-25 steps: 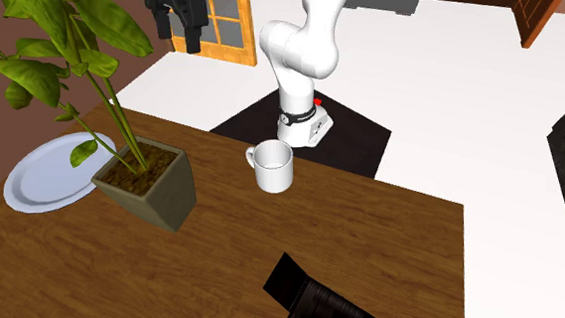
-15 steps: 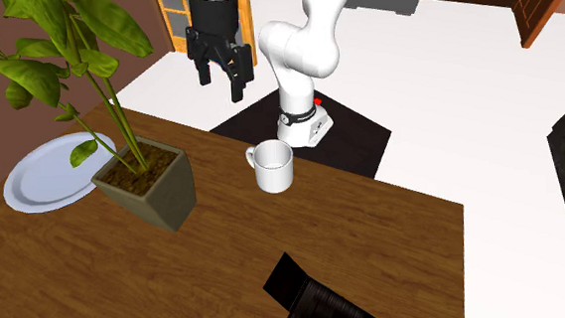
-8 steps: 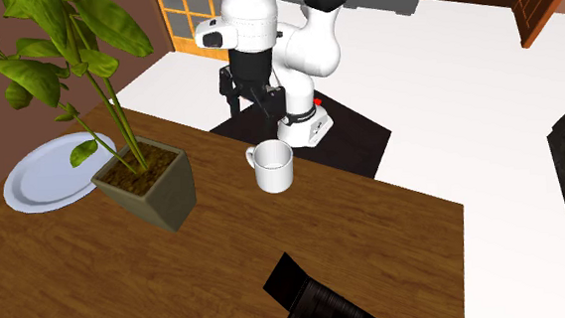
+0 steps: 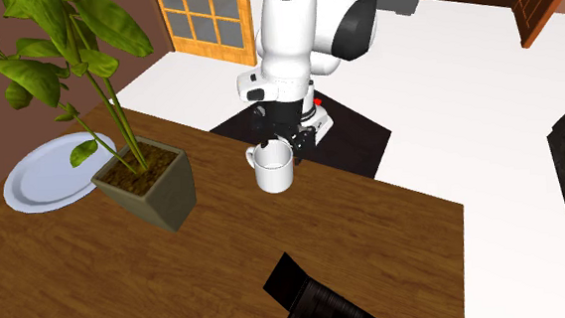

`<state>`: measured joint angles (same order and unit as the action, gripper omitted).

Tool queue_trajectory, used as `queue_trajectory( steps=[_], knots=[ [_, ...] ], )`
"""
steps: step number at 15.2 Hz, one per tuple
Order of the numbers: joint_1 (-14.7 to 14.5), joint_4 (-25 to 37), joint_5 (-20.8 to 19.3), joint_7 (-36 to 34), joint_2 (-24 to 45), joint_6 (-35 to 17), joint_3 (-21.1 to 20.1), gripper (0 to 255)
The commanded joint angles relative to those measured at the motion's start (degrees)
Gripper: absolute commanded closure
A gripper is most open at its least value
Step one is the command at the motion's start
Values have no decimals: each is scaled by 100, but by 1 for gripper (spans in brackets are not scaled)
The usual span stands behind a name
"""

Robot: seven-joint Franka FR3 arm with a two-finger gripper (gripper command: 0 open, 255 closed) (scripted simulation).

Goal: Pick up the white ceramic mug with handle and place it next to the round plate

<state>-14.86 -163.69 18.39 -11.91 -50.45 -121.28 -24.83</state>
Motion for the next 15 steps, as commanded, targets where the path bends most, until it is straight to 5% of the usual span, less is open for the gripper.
queue_trajectory(
  steps=[1, 9, 15],
  knots=[
    [-205, -206, 192, -142, 106, -258, -256, 0],
    [-185, -521, 369, -124, 667, -1124, -497, 0],
    [-186, -521, 369, -124, 667, -1124, -496, 0]
  ],
)
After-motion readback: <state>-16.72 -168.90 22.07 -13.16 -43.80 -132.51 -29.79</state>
